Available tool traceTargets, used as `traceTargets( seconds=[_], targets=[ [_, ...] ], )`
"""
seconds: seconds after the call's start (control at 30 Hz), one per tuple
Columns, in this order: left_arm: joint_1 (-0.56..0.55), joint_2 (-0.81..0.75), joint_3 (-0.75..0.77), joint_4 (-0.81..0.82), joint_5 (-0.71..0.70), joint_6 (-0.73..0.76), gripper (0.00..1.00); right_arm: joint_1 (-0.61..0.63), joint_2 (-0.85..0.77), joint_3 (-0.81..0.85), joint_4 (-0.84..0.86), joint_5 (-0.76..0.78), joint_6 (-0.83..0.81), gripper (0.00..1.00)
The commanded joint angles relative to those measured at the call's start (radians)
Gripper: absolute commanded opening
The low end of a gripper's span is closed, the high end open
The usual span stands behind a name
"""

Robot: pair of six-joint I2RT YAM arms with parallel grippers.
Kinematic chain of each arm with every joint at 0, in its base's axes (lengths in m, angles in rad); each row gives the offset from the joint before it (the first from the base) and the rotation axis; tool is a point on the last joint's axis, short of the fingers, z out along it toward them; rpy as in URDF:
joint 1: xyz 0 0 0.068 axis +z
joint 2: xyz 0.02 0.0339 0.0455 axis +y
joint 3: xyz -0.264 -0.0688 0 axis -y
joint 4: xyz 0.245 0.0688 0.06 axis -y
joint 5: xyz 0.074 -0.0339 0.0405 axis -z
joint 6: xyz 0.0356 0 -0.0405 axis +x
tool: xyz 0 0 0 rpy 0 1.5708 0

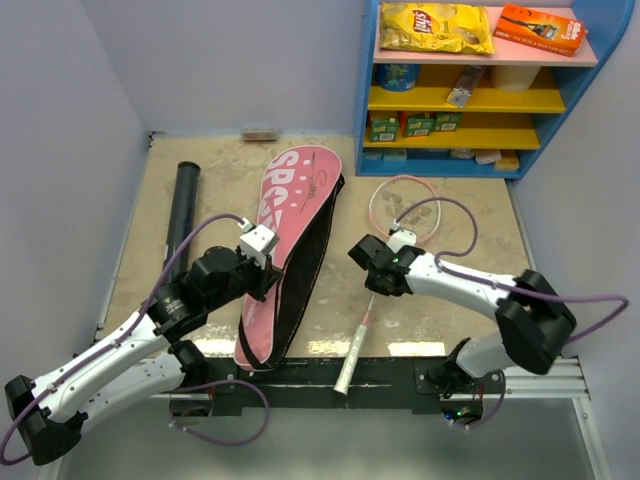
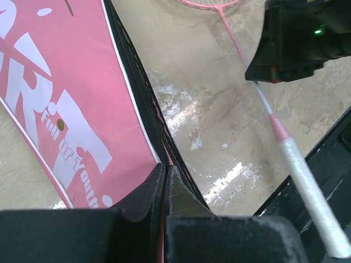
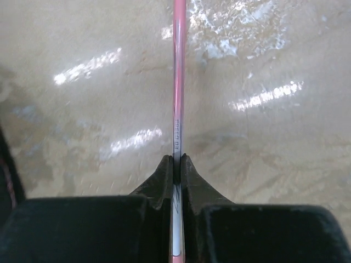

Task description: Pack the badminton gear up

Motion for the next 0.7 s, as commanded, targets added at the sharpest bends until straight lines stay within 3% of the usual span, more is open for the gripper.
traceTargets(
  seconds=[0.0, 0.1, 0.27, 0.5, 0.67],
  targets=[
    [0.001, -0.024, 0.003, 0.076, 0.019, 0.008, 0.0, 0.051, -0.232, 0.016, -0.16, 0.027, 0.03, 0.0],
    [0.001, -0.015, 0.005, 0.081, 0.026, 0.005, 0.0, 0.141, -0.343, 0.03, -0.247, 0.027, 0.07, 0.0],
    [-0.001, -0.003, 0.006, 0.102, 0.03, -0.016, 0.0, 0.313, -0.385, 0.073, -0.381, 0.011, 0.143, 0.0],
    [-0.001, 0.043, 0.06, 0.11, -0.016, -0.068, 0.0, 0.615, -0.311, 0.111, -0.482, 0.04, 0.271, 0.0],
    [-0.001, 0.07, 0.089, 0.108, -0.006, -0.088, 0.0, 0.712, -0.181, 0.198, -0.536, 0.085, 0.311, 0.0]
  ],
)
